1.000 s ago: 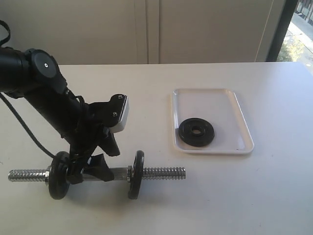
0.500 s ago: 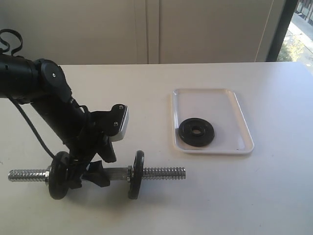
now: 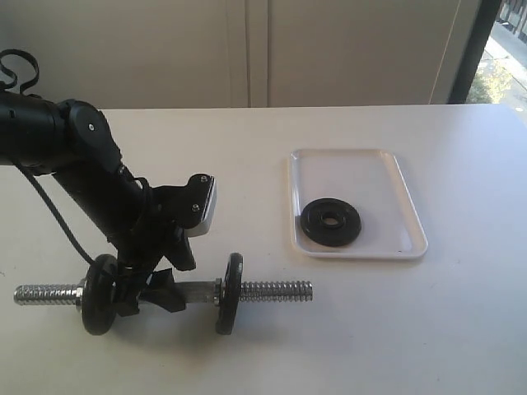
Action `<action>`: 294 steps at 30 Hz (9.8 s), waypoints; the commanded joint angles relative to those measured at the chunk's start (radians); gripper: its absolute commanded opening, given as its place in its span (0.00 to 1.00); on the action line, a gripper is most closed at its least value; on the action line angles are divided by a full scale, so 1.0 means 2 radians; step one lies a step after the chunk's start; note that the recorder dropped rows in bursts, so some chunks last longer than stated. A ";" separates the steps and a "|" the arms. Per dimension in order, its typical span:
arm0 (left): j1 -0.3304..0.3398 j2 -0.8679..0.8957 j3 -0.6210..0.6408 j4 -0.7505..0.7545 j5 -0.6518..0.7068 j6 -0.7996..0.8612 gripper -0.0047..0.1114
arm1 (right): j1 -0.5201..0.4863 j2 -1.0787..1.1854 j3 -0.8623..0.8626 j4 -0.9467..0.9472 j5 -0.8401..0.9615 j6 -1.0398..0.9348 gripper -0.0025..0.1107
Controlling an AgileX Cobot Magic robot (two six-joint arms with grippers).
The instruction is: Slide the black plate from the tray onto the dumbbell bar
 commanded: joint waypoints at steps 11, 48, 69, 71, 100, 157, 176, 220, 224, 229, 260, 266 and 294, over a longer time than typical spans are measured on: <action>-0.002 0.023 0.009 0.003 0.004 -0.014 0.56 | 0.000 -0.003 0.003 -0.001 -0.004 0.014 0.02; -0.002 0.019 0.009 -0.058 -0.010 -0.028 0.04 | 0.000 -0.003 0.003 -0.001 -0.004 0.014 0.02; -0.002 -0.064 0.009 -0.070 0.034 -0.028 0.04 | 0.000 -0.003 0.003 -0.002 -0.004 0.013 0.02; -0.002 -0.064 0.009 -0.070 0.038 -0.028 0.04 | 0.000 -0.003 0.003 -0.002 -0.004 0.013 0.02; -0.002 -0.064 0.009 -0.070 0.066 -0.028 0.04 | 0.000 -0.003 0.003 0.034 -0.448 0.145 0.02; -0.002 -0.064 0.009 -0.070 0.064 -0.028 0.04 | 0.151 0.830 -0.626 -0.011 0.228 -0.077 0.02; -0.002 -0.064 0.009 -0.070 0.064 -0.028 0.04 | 0.151 0.833 -0.625 -0.001 0.177 -0.073 0.78; -0.002 -0.064 0.009 -0.078 0.060 -0.028 0.04 | 0.151 0.945 -0.651 0.047 0.127 -0.033 0.80; -0.002 -0.064 0.009 -0.078 0.060 -0.028 0.04 | 0.151 0.945 -0.651 0.047 0.131 -0.036 0.84; -0.002 -0.064 0.009 -0.079 0.062 -0.028 0.04 | 0.150 0.945 -0.651 0.051 0.147 -0.030 0.95; -0.002 -0.064 0.009 -0.081 0.064 -0.028 0.04 | 0.140 0.996 -0.650 -0.013 0.106 -0.010 0.95; -0.002 -0.064 0.009 -0.081 0.064 -0.028 0.04 | 0.140 1.005 -0.650 -0.010 0.099 -0.010 0.95; -0.002 -0.064 0.009 -0.082 0.065 -0.028 0.04 | 0.143 1.039 -0.650 -0.014 0.095 -0.021 0.95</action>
